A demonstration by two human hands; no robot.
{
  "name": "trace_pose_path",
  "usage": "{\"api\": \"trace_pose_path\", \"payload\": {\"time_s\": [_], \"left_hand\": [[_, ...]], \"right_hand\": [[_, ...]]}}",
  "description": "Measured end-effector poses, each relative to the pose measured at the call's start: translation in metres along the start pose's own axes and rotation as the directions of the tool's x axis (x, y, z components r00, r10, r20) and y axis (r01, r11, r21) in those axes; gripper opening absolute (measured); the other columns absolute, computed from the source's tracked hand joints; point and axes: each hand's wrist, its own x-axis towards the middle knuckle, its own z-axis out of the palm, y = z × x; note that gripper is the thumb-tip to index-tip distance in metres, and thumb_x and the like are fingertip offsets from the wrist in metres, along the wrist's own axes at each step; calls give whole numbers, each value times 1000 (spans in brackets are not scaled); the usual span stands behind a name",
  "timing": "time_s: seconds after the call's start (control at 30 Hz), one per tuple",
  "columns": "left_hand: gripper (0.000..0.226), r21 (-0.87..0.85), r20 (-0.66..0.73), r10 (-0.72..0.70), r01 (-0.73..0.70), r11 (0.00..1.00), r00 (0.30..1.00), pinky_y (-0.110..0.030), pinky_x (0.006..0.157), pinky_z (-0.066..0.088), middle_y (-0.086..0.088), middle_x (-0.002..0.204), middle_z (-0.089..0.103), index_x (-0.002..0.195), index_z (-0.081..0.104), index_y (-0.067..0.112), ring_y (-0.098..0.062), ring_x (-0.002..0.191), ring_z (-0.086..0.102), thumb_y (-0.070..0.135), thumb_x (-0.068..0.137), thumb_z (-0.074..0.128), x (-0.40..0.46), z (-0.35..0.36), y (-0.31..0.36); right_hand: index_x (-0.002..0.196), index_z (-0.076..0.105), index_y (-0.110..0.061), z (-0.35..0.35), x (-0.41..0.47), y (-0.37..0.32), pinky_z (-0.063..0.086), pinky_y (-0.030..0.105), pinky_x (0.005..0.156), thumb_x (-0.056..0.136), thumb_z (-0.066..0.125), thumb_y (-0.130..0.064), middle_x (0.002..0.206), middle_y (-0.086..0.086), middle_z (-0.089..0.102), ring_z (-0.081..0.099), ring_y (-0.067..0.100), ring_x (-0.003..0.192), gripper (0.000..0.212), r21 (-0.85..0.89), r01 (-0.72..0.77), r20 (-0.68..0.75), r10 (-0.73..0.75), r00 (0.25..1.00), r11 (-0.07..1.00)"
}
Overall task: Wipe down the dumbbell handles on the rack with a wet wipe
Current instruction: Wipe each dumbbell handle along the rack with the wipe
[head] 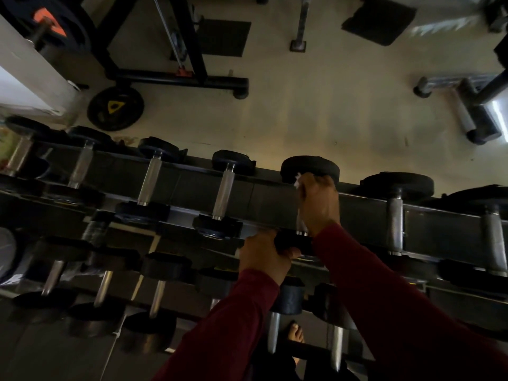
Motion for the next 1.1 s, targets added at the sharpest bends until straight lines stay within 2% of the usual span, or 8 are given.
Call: {"api": "trace_pose_path", "payload": {"time_s": [0.1, 0.3, 0.4, 0.47, 0.53, 0.67, 0.73, 1.1], "left_hand": [[32, -10, -7, 13, -13, 1000, 1000, -27, 86, 54, 7, 99, 71, 101, 70, 29, -10, 92, 66, 45, 75, 79, 0, 0, -1], [34, 8, -9, 33, -33, 999, 999, -27, 86, 54, 7, 97, 72, 103, 71, 29, -12, 90, 67, 46, 75, 78, 0, -1, -1], [37, 13, -2, 30, -30, 999, 1000, -32, 89, 55, 6, 100, 72, 106, 71, 29, -13, 94, 67, 46, 74, 78, 0, -2, 0], [37, 14, 11, 23, -23, 1000, 1000, -35, 89, 55, 6, 101, 72, 106, 70, 30, -13, 95, 66, 48, 74, 78, -1, -3, 1], [37, 9, 13, 29, -29, 1000, 999, -35, 89, 55, 6, 102, 72, 106, 70, 30, -13, 96, 66, 47, 75, 78, -1, -3, 1], [28, 2, 5, 50, -50, 999, 999, -32, 86, 56, 9, 97, 71, 101, 70, 31, -8, 91, 65, 44, 77, 77, -2, -2, 0], [28, -24, 14, 42, -41, 999, 999, -29, 86, 56, 9, 97, 71, 101, 70, 31, -7, 91, 64, 42, 77, 78, -3, -2, 0], [43, -6, -3, 43, -43, 999, 999, -21, 89, 46, 2, 111, 69, 119, 66, 23, -13, 104, 63, 41, 81, 77, -5, -3, 3]], "right_hand": [[95, 64, -6, -6, -6, 8, 56, 42, 81, 92, 51, -14, 92, 15, 67, 62, 31, 94, 16, 63, -45, -114, 52, 992, 997], [114, 61, -16, 0, -3, 14, 55, 32, 86, 98, 56, -20, 118, 14, 57, 60, 27, 106, 17, 2, 79, 131, -79, 988, 997], [116, 59, -17, 3, -1, 15, 55, 32, 81, 99, 56, -20, 113, 13, 61, 60, 27, 107, 18, -81, 171, 155, -157, 975, 982], [108, 63, -15, 1, -7, 17, 54, 27, 73, 97, 57, -16, 98, 7, 66, 64, 21, 92, 12, 55, 79, -14, -79, 997, 995], [105, 68, -17, -1, -13, 23, 53, 22, 68, 97, 59, -13, 87, 1, 67, 66, 15, 75, 13, 268, -137, -101, 169, 980, 953], [94, 71, -27, -3, -9, 35, 59, 36, 87, 92, 68, -18, 95, -2, 71, 69, 11, 85, 10, 579, -551, 200, 551, 811, 601], [90, 71, -30, -6, -6, 34, 59, 32, 87, 89, 73, -23, 91, -8, 71, 68, 6, 84, 7, 608, -588, 266, 561, 784, 533], [91, 74, -20, -24, -59, 41, 59, 26, 81, 85, 76, -22, 91, -7, 73, 69, 2, 82, 6, 441, -630, 472, 432, 769, 640]]}}
